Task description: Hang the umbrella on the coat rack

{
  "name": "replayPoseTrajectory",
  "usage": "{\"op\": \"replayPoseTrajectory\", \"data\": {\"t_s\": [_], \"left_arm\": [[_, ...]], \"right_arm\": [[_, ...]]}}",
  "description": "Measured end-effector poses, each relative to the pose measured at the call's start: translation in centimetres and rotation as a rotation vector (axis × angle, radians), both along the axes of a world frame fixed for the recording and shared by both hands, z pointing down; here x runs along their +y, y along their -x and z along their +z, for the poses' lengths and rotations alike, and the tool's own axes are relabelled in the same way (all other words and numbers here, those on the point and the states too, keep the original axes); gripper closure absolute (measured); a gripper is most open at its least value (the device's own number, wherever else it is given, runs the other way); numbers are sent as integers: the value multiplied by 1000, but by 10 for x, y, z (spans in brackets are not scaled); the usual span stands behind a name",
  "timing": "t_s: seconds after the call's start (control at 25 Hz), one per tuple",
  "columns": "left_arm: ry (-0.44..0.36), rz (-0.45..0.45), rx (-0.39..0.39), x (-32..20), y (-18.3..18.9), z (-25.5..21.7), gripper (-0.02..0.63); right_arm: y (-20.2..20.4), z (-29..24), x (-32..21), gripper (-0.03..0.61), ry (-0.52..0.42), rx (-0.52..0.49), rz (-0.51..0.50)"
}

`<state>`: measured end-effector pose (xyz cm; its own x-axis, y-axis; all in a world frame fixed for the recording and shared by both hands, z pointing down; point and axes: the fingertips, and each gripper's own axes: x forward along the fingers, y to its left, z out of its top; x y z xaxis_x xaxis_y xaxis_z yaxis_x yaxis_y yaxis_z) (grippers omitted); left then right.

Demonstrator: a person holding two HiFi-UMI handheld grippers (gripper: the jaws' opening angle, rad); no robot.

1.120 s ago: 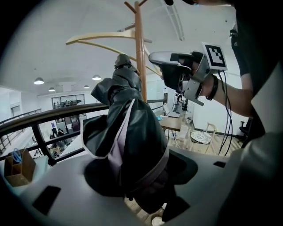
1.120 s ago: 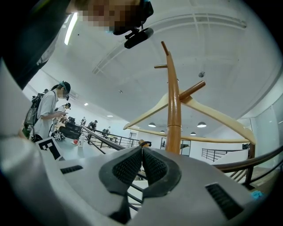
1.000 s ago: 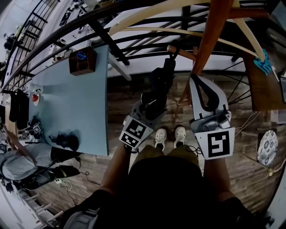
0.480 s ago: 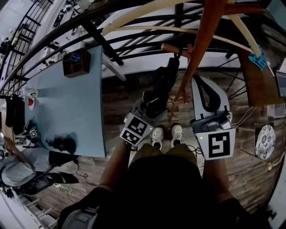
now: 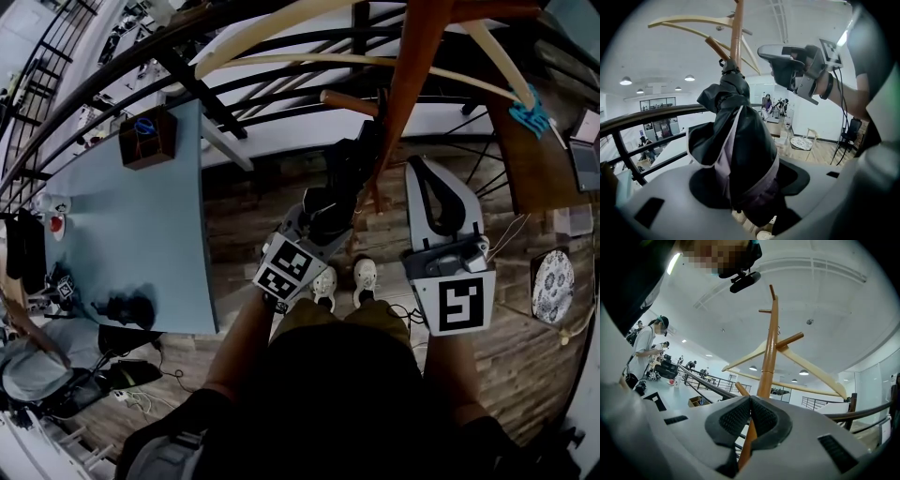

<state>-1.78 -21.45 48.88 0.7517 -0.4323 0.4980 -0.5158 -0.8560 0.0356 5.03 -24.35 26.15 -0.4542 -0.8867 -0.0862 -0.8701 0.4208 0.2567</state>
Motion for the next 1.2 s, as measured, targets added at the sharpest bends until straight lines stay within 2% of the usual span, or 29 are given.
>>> {"op": "replayPoseTrajectory", "data": {"t_s": [0.16,0.68,1.0,1.2], "left_arm": [[6,4,10,1,-2,1,354],[41,-11,-31,6,2,33,353],[21,-42,-51,-2,2,46,345],[-9,-90,-98,-10,8,53,336]], "right_arm": [[-3,1,3,548,5,2,12],[-6,8,3,548,27,21,25],[-5,11,2,548,26,39,26],[-5,12,3,549,32,46,41]]}}
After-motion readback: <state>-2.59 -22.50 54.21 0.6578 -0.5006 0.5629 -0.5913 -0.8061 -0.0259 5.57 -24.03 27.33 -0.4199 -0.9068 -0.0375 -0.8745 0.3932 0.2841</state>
